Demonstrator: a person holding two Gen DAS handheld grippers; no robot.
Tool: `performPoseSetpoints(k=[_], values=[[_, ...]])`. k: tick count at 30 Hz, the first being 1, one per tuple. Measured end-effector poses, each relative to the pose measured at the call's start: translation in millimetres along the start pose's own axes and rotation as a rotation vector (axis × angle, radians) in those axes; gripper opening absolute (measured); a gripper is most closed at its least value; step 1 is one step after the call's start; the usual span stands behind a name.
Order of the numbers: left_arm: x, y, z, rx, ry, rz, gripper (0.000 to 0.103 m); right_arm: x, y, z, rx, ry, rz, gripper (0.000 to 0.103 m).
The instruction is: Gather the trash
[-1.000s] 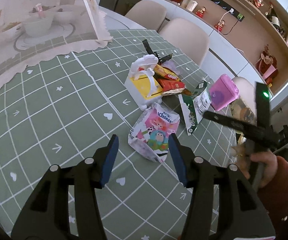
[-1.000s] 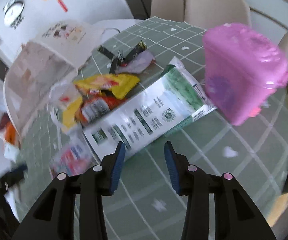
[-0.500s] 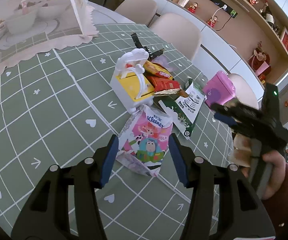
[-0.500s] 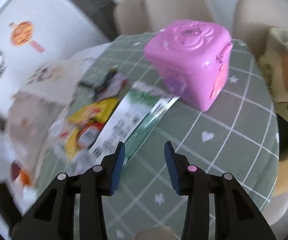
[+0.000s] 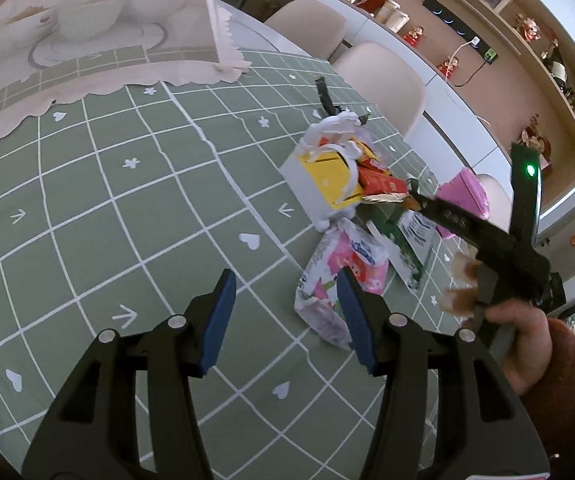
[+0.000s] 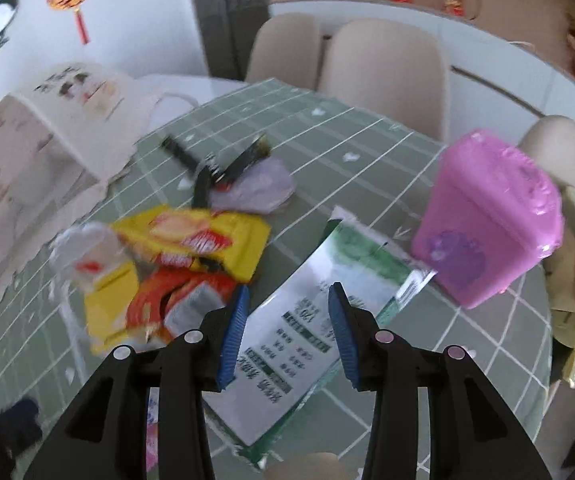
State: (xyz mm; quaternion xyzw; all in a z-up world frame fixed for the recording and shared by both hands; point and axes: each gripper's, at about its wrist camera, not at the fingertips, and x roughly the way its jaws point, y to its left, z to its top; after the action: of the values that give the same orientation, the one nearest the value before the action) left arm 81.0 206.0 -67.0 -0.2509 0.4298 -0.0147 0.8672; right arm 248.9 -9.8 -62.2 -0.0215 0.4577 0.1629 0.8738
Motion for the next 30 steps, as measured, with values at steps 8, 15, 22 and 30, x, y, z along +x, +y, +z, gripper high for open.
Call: performPoseSetpoints(k=[8,15,22,30], values=[[7,0,-2,-0.009,0.015,-0.021,0.05,-34,-22,-21,-0.153,-0.057,0.078,0.041],[14,-8,-4,0.013,0.036,-0.019,0.05,-17,-47,-13,0.199,-0.011,0.109,0.048],[11,-5,-7,0.004,0.036,-0.006,0.05,0,-27,-3,0.082,-0.016,0.01,0.051],[14,-8,-10,0.007,0.049,-0.016,0.05,4,-28,-5,0.076,0.091,0.118,0.051]])
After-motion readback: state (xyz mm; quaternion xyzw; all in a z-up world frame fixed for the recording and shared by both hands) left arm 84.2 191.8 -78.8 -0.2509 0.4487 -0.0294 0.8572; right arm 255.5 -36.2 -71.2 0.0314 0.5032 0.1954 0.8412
